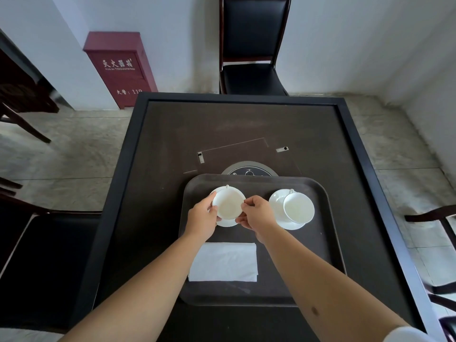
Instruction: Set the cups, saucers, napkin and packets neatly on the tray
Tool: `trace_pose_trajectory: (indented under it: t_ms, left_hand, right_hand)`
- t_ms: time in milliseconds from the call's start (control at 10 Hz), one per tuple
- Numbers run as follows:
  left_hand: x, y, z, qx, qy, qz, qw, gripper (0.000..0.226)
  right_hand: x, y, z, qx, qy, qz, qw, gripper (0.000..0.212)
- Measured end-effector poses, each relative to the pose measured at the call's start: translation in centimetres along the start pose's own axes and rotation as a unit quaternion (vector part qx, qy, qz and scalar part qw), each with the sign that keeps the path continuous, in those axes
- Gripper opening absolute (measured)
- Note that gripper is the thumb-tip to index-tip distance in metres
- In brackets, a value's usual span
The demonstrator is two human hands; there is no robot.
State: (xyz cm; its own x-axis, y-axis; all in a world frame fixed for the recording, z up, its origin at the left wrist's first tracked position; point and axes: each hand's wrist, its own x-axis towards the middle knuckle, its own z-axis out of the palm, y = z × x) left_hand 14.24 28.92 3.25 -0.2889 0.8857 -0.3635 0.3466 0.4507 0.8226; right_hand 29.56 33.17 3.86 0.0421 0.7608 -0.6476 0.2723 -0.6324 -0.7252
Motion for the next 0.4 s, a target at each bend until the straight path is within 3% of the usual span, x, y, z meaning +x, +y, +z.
trace_pose_trajectory:
  t_ms: [200, 300, 400]
  left_hand:
    - [-0.4, 0.5, -0.2, 0.006, -0.01, -0.015, 1.0, 0.045]
    - [-1.0, 1.0, -0.8, 0.044, -0.009, -0.02, 0.999, 0.053]
    - [-2.9, 1.6, -1.4, 0.113, -0.012, 0.035, 0.993, 0.062]
  right_hand:
    - [-0.7, -0.3, 0.0, -0.009, 0.011, 0.002, 1.0, 0.008]
    - [-1.1, -0.4, -0.4, -0.007, -0.004, -0.002, 1.0, 0.02]
    - [-2.6, 0.3, -1.4, -0.128, 0.017, -0.056, 0.99, 0.036]
